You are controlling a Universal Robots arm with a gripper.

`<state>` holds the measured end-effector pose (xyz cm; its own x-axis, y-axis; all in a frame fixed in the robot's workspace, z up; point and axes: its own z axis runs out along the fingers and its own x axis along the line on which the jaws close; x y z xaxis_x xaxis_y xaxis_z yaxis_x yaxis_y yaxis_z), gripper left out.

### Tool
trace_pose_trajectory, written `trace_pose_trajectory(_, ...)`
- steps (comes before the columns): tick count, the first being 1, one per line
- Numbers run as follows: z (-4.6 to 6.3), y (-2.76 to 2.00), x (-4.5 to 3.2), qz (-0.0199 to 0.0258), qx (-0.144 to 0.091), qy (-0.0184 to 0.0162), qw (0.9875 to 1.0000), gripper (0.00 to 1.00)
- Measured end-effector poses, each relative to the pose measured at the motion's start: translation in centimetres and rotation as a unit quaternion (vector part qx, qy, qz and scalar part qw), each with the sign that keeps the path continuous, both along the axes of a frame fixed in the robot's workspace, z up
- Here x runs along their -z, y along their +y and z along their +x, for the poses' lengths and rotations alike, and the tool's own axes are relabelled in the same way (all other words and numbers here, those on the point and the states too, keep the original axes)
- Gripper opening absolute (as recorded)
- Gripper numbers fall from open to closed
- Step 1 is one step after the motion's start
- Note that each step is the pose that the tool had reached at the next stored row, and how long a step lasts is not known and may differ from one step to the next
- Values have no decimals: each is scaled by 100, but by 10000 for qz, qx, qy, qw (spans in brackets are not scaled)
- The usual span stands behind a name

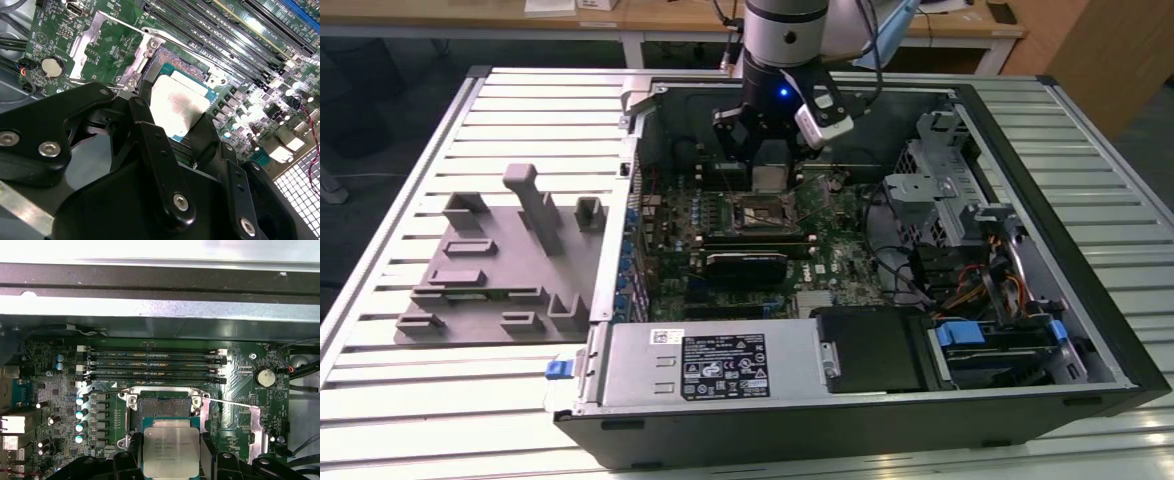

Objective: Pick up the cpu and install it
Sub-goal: 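Place the cpu into insertion slot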

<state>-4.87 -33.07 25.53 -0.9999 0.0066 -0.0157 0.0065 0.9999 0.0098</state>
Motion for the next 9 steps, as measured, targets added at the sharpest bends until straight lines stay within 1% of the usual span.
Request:
trace_pose_trajectory(6, 0, 0, 1, 0, 2, 0, 10000, 54)
trace_pose_trajectory(9, 0, 0, 2, 1, 118, 0, 9999, 54)
